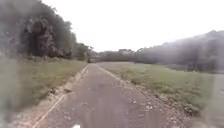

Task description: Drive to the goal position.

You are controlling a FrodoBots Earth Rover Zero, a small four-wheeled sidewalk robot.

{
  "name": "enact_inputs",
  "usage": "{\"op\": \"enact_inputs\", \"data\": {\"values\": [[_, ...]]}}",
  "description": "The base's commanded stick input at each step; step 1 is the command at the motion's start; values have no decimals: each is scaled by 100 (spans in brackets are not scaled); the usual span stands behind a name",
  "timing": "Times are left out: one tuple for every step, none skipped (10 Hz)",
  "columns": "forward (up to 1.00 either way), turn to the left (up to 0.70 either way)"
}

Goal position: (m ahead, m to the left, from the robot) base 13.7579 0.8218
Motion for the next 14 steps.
{"op": "enact_inputs", "data": {"values": [[70,0],[70,0],[70,0],[70,1],[70,13],[70,14],[70,14],[70,14],[70,14],[70,13],[70,13],[70,0],[70,0],[70,0]]}}
